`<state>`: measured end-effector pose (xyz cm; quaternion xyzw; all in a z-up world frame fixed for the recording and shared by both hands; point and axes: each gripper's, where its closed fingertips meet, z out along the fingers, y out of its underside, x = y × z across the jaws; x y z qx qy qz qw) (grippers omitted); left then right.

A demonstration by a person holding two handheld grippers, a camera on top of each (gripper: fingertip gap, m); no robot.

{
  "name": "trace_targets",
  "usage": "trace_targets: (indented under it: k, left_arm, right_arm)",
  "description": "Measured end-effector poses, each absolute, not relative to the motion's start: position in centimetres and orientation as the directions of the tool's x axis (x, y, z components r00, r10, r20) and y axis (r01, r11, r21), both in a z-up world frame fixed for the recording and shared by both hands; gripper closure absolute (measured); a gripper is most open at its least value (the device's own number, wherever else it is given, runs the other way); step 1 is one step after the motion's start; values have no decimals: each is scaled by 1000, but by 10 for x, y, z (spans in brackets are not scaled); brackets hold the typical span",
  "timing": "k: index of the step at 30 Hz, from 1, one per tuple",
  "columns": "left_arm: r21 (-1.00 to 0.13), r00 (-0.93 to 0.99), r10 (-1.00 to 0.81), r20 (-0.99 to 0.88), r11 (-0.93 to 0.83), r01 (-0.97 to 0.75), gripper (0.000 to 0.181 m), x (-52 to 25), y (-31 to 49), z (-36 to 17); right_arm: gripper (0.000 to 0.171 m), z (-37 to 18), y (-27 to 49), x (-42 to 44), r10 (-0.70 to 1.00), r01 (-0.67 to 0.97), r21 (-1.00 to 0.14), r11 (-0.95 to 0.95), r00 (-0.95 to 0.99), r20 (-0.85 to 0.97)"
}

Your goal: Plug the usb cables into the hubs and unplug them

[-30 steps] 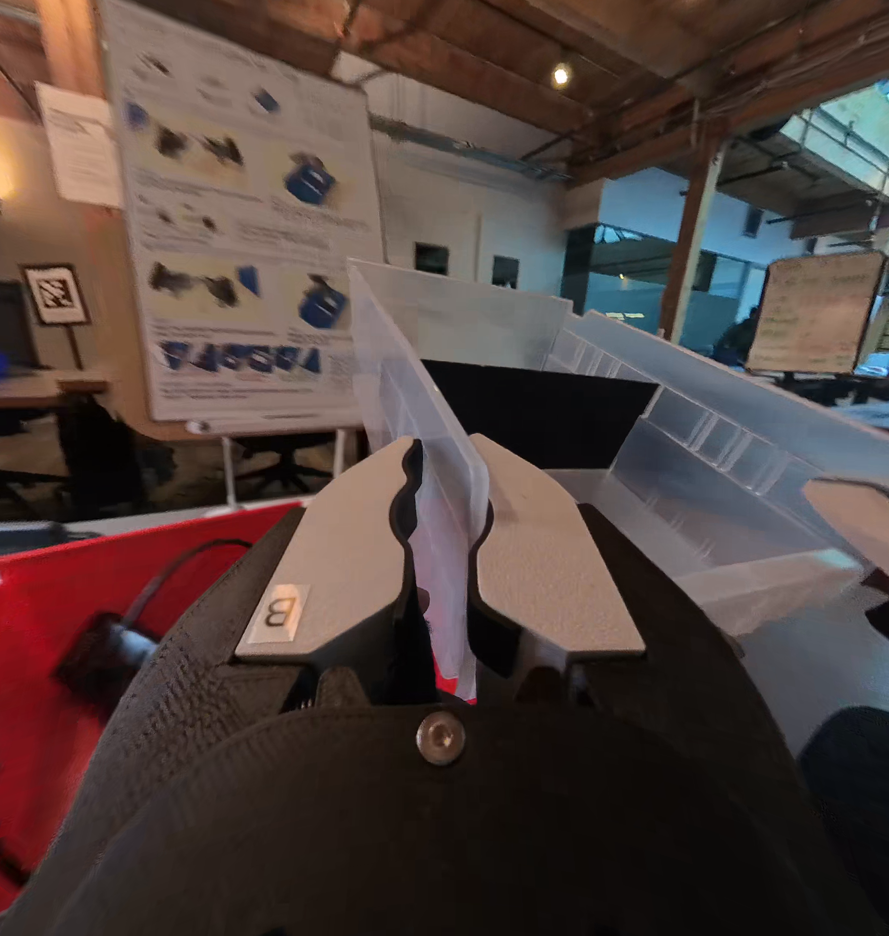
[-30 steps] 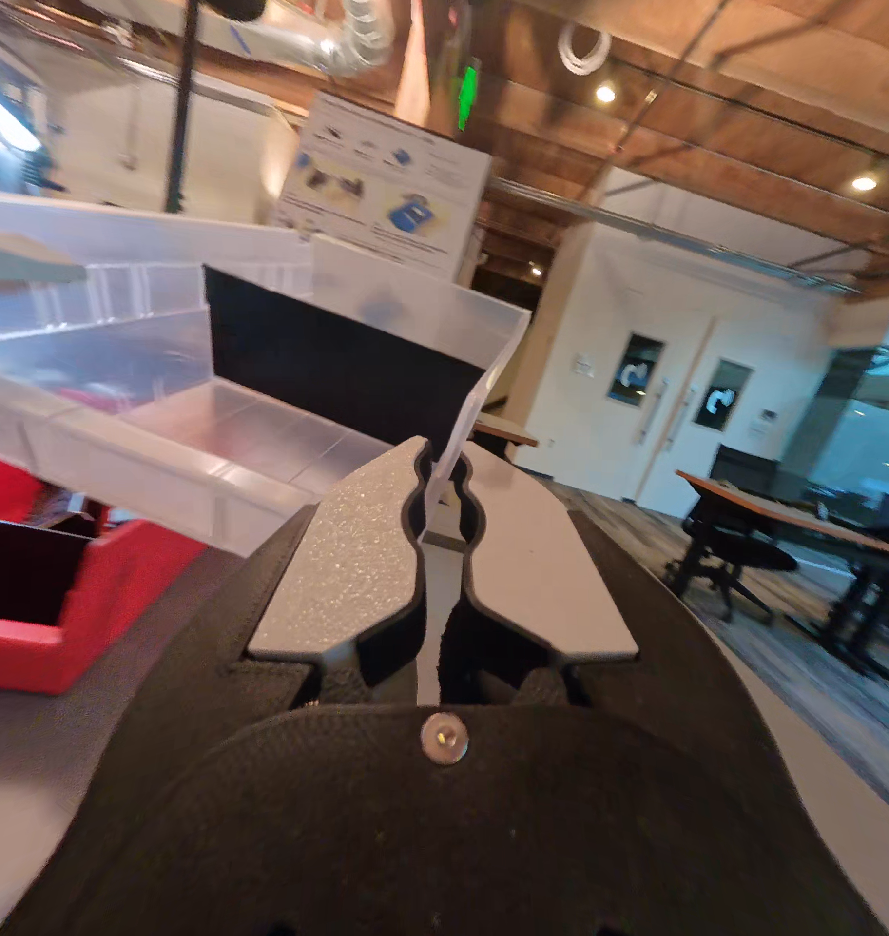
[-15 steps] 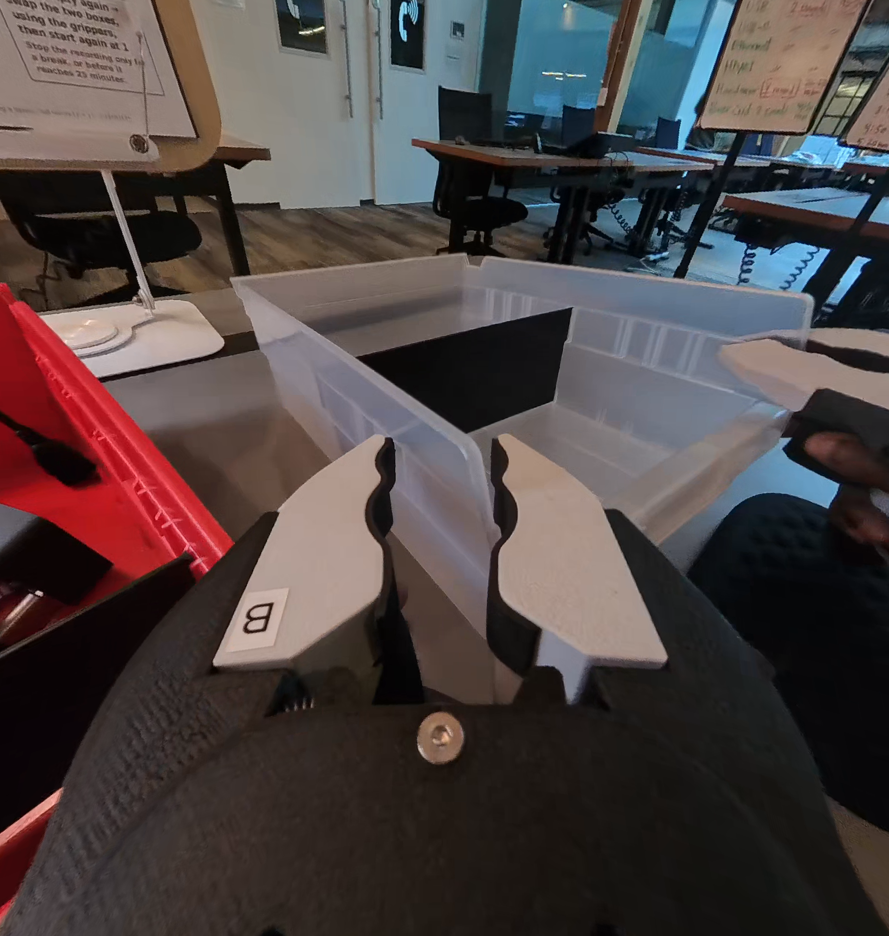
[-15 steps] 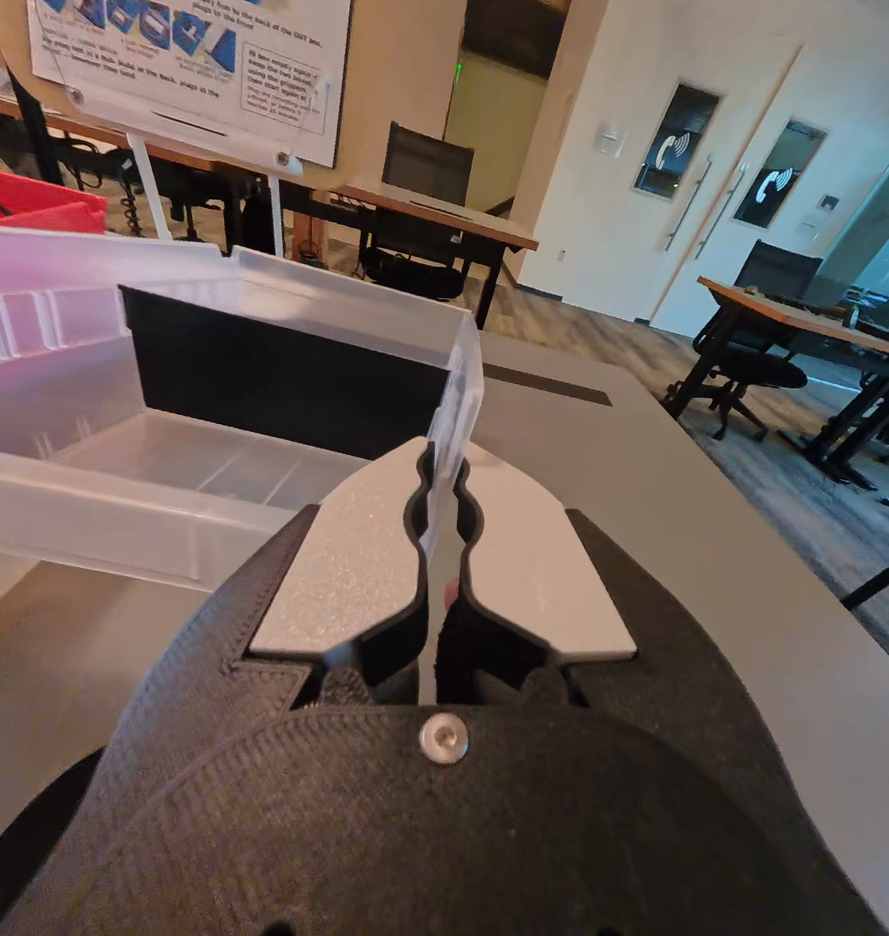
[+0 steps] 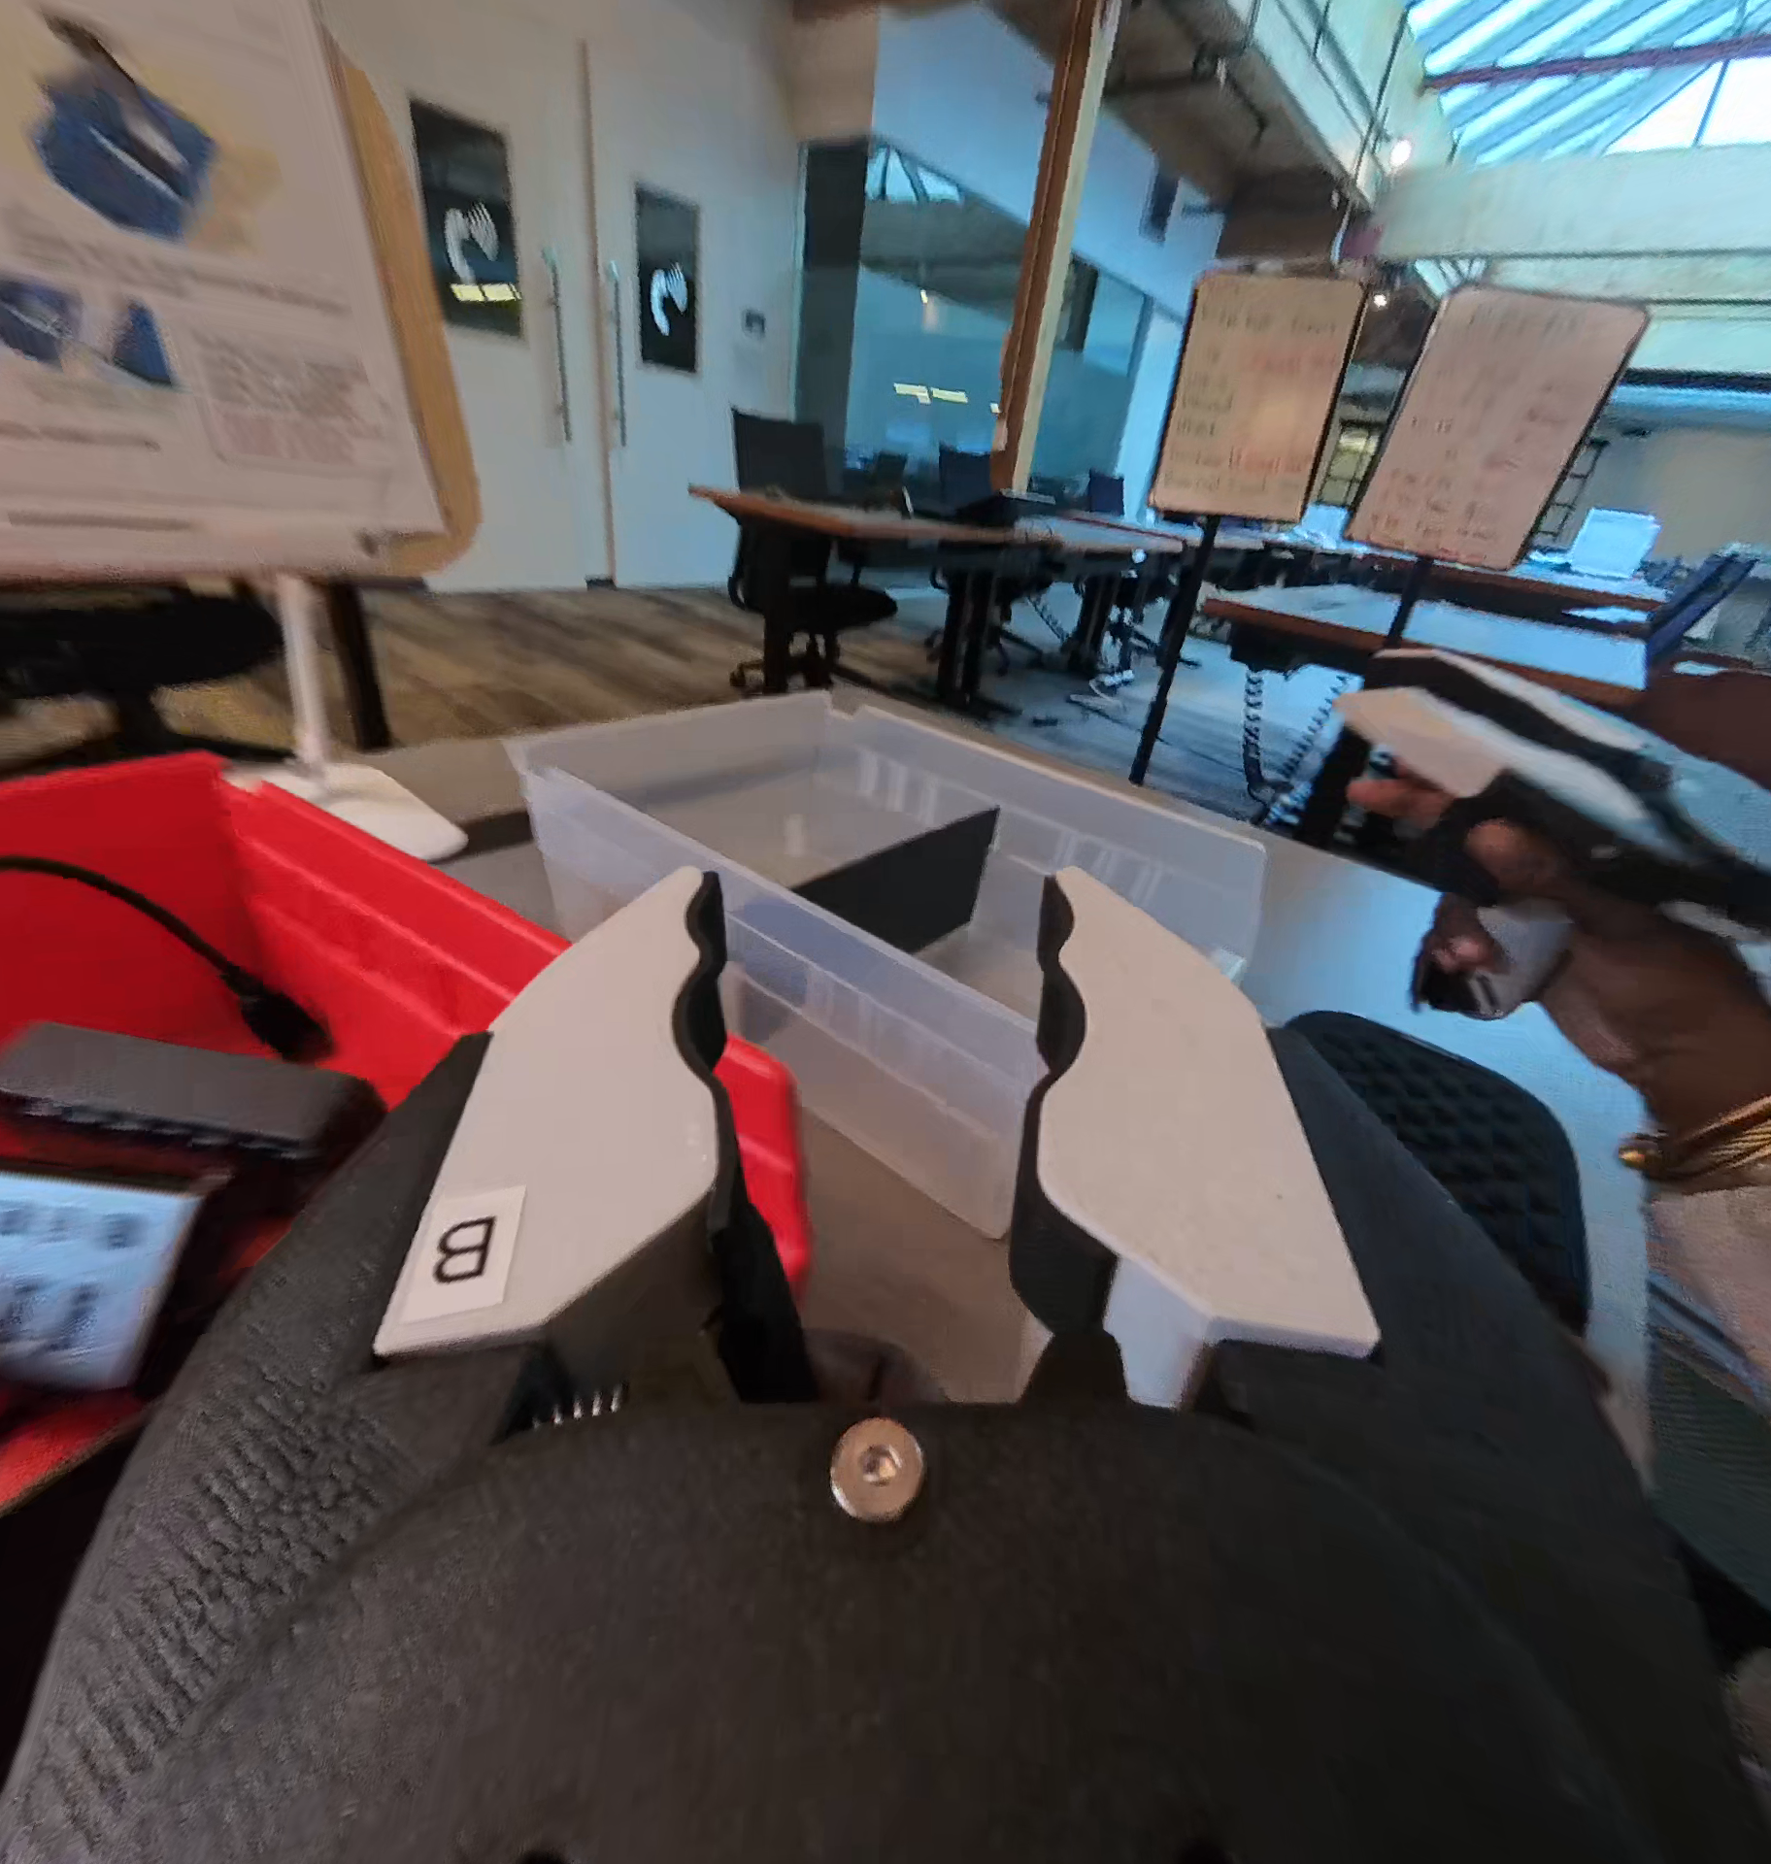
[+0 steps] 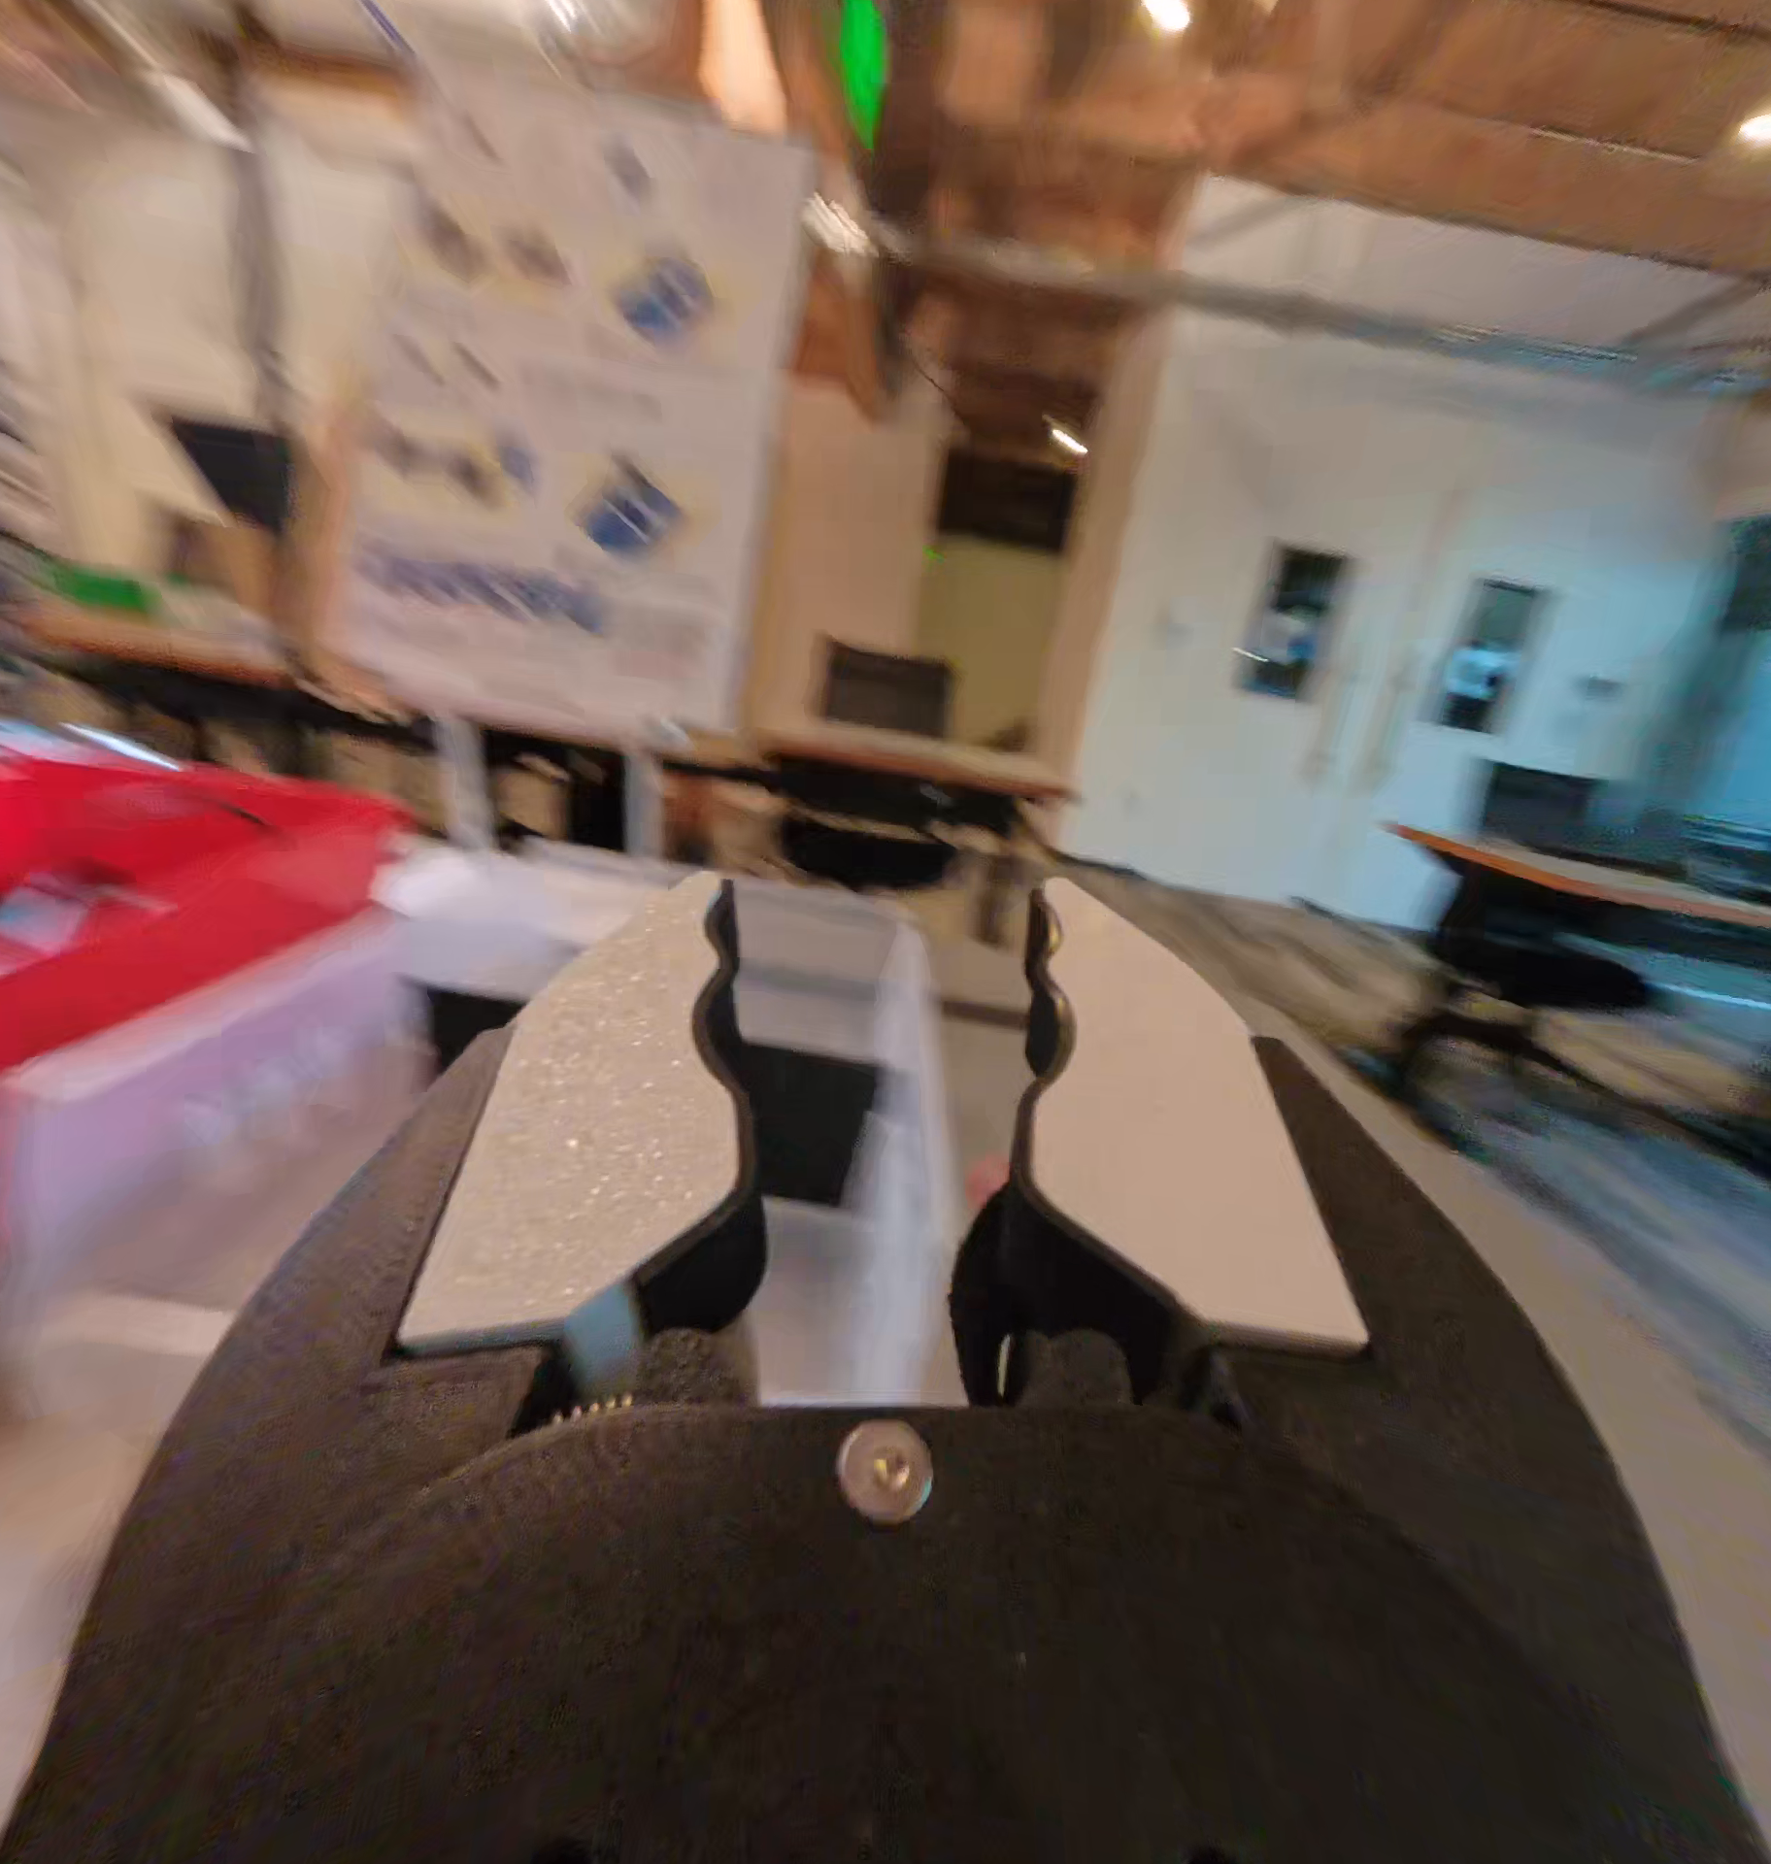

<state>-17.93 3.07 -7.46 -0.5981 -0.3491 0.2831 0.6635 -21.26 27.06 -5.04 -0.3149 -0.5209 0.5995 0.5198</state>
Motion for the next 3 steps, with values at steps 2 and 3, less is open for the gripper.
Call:
trace_targets:
  k: [2,3]
  left_arm:
    - [-993,535,841,80,116,-34,123,-176,-8,-60]
    - [-991,499,864,62,114,-73,126,-176,-29,-53]
  right_arm:
    - [145,-23,207,-181,766,-262,-944,-199,-643,17]
    - [156,-11,167,-153,514,-129,-927,-351,-855,-75]
